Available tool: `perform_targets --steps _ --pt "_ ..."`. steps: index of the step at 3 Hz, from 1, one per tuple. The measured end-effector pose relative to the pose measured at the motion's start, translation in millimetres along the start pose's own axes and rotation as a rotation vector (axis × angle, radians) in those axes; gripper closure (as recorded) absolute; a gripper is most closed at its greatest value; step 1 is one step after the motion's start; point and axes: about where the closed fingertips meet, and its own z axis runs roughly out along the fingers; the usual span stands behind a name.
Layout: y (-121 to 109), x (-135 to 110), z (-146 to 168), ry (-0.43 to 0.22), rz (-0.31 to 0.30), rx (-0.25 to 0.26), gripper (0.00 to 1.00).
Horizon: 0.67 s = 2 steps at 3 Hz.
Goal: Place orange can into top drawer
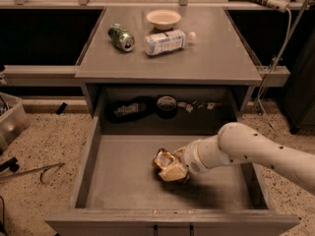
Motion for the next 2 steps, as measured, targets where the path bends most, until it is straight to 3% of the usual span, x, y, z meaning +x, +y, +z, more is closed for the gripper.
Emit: perform_targets --steps 2 --pt "0.0 0.0 0.0 0.000 0.000 0.000 0.35"
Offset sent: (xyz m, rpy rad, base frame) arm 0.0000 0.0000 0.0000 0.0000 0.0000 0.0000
